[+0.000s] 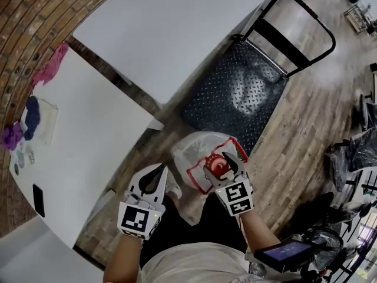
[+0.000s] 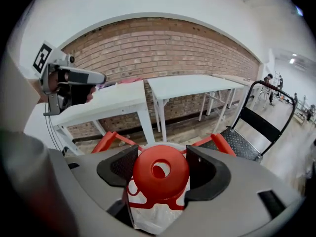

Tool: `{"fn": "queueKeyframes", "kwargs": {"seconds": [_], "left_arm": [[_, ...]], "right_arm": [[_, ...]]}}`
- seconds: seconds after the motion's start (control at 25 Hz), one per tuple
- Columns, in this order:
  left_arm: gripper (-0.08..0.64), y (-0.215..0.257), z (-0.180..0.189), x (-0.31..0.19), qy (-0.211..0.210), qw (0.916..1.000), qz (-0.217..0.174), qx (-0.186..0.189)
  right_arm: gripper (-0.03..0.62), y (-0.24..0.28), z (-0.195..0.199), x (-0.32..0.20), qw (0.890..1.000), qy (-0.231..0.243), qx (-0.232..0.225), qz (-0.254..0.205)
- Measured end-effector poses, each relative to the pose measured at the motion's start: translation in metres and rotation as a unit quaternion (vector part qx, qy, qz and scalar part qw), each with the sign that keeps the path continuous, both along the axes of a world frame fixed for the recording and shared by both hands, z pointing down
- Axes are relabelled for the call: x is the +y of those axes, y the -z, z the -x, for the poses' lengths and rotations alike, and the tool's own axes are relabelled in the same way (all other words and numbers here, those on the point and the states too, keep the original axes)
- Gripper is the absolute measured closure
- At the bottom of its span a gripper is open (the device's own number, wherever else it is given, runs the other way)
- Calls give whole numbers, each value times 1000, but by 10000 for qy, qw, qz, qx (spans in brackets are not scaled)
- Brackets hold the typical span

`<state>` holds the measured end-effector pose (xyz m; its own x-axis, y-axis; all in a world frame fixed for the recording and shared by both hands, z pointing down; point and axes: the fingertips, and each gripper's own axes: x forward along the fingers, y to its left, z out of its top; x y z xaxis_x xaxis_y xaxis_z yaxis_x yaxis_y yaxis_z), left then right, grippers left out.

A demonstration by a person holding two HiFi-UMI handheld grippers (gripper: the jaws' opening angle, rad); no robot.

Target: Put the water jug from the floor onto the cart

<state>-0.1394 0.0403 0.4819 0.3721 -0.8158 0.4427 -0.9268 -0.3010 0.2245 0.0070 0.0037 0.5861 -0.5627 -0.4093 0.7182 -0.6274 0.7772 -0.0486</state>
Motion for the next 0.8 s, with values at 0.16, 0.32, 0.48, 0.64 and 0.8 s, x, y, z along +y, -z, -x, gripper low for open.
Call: {"fn": "queueKeyframes", "kwargs": {"seconds": [0.16, 0.32, 0.48, 0.64, 0.8], "left_arm": [[560, 35, -6, -14, -327, 9991, -224, 117], [559, 66, -12, -33, -625, 9967, -497, 153], [560, 86, -30, -57, -896, 9935, -693, 65], [558, 94, -53, -80, -926, 9930, -736, 23], [558, 94, -68, -105, -806, 9946, -659, -37]], "right_arm": [[284, 40, -26, -14, 9991, -407, 44, 76], [284, 73, -57, -40, 9960, -891, -29, 99], [283, 97, -83, -67, 9921, -1247, -137, -96], [284, 105, -101, -102, 9917, -1251, -35, -278], [284, 98, -113, -142, 9926, -1152, 28, -373]]}}
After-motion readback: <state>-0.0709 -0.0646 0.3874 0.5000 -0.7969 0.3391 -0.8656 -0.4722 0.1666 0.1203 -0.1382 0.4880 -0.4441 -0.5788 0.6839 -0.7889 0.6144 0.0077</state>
